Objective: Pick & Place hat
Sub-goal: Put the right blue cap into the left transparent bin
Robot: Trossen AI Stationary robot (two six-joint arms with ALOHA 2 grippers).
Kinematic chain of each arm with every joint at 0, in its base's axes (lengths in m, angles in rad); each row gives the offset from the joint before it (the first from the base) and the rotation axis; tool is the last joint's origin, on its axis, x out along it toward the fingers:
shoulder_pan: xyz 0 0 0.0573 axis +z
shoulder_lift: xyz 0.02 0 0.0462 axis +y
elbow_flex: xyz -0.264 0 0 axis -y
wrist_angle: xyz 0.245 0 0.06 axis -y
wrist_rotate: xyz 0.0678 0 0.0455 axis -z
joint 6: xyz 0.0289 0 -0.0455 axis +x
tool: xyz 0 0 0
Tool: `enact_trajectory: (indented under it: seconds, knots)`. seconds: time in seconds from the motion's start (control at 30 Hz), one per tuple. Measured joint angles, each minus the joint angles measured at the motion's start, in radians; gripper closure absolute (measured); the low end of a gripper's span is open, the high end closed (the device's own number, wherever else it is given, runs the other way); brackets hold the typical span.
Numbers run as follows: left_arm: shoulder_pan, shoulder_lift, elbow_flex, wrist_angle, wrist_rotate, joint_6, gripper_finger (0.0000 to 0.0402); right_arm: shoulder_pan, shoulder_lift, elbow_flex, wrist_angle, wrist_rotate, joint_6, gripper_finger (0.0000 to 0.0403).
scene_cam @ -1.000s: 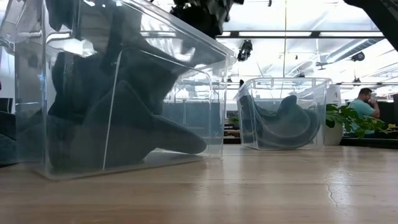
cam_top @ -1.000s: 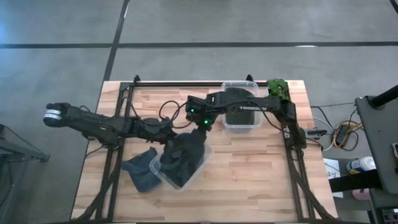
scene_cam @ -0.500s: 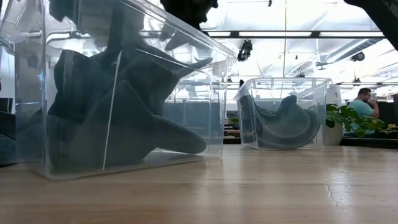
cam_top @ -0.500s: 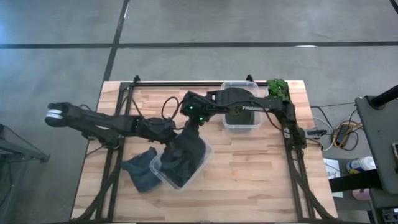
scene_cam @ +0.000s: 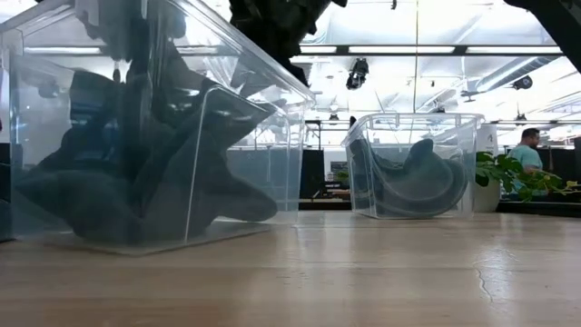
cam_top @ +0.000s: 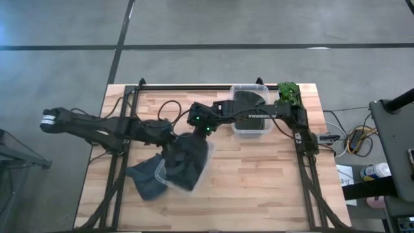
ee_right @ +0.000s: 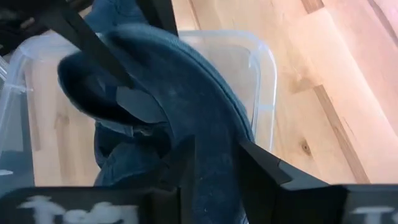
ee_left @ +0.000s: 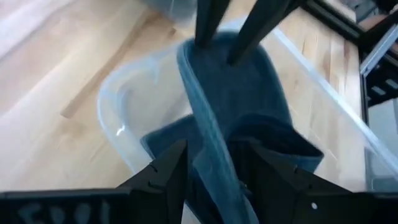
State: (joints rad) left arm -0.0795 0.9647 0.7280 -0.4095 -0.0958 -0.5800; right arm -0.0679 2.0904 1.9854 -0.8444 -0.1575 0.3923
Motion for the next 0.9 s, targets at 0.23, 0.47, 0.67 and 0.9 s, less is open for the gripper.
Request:
enact_trajectory:
  seconds: [0.23, 0.47, 0.67, 0.9]
  knots:
    - [0.0, -0.045, 0.004, 0.004, -0.03, 0.001, 0.0248, 0.006, -0.001, -0.078, 0.011, -0.001, 0.005, 0.0347]
    - [0.001, 0.002, -0.015, 0.001, -0.143, 0.03, 0.0248, 0.007, -0.001, -0.107, -0.005, -0.001, 0.046, 0.0359]
    - [0.001, 0.084, -0.01, 0.028, -0.173, 0.064, 0.0248, 0.007, -0.004, -0.054, -0.04, 0.001, 0.053, 0.0358]
    - [0.0, 0.088, -0.01, 0.026, -0.288, 0.083, 0.0248, 0.01, -0.005, 0.024, -0.103, 0.005, 0.071, 0.0358]
